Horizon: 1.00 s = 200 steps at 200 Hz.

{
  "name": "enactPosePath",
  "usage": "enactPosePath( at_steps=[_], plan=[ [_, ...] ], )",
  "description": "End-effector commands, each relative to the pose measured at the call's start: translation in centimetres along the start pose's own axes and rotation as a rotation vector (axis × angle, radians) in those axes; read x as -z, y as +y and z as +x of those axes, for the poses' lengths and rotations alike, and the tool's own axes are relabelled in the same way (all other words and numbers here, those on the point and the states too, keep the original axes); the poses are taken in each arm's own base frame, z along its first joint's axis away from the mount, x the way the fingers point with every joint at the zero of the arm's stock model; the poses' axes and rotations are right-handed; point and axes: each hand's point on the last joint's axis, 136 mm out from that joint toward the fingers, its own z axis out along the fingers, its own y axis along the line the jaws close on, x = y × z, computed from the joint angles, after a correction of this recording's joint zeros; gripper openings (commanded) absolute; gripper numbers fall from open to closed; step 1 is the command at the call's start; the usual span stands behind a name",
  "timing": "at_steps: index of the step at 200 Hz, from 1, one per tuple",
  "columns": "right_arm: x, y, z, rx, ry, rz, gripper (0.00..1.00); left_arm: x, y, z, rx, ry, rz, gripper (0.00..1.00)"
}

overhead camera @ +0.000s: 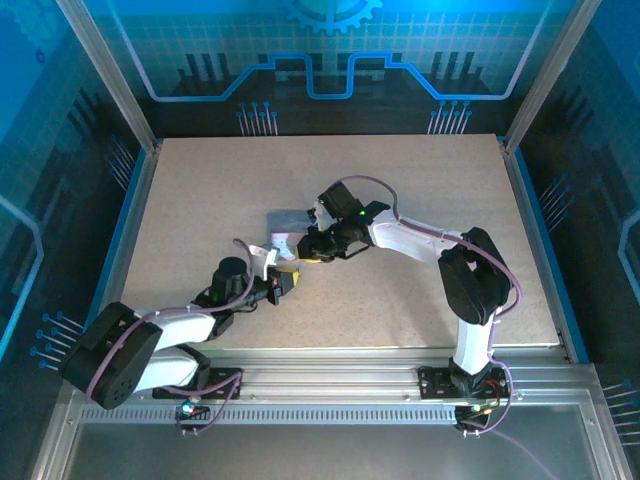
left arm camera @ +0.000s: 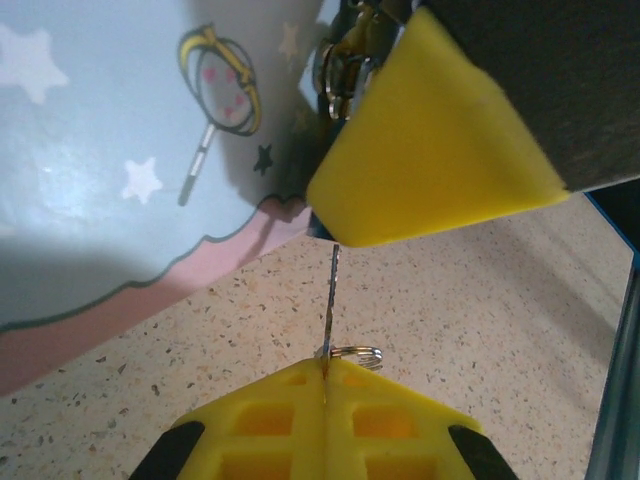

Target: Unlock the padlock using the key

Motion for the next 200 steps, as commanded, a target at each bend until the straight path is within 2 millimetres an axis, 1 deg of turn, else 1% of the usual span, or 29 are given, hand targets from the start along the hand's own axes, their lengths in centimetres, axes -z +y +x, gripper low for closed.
enactPosePath(
  at_steps=[1, 30, 69, 112, 139, 164, 200],
  plan=[
    [1.56, 1.63, -0.42, 0.017, -0.024, -0.067, 0.0, -0.47, -0.73, -1.62, -0.032, -0.051, 0.033, 0.0],
    [1.47, 1.21, -0.59, 0.013, -0.029, -0.073, 0.0, -0.55, -0.55, -1.3, -0.001, -0.064, 0.05, 0.0],
    [1.58, 1.19, -0.83, 0.017, -0.032, -0.076, 0.0, -0.52, -0.65, -1.62, 0.026, -0.092, 0.078, 0.0],
    [1.58, 1.05, -0.65, 0.008, -0.036, -0.074, 0.0, -0.43, -0.91, -1.8, 0.031, -0.093, 0.098, 0.0],
    [1.62, 1.0, -0.57, 0.013, -0.04, -0.069, 0.0, -0.19, -0.68, -1.88, 0.038, -0.097, 0.094, 0.0],
    [1.5, 0.65, -0.43, 0.011, -0.037, -0.061, 0.0, 0.22, -0.26, -1.73, 0.045, -0.103, 0.084, 0.0],
    [1.78, 1.07, -0.5, 0.012, -0.031, -0.075, 0.0, 0.24, -0.1, -1.03, 0.021, -0.08, 0.08, 0.0]
  ],
)
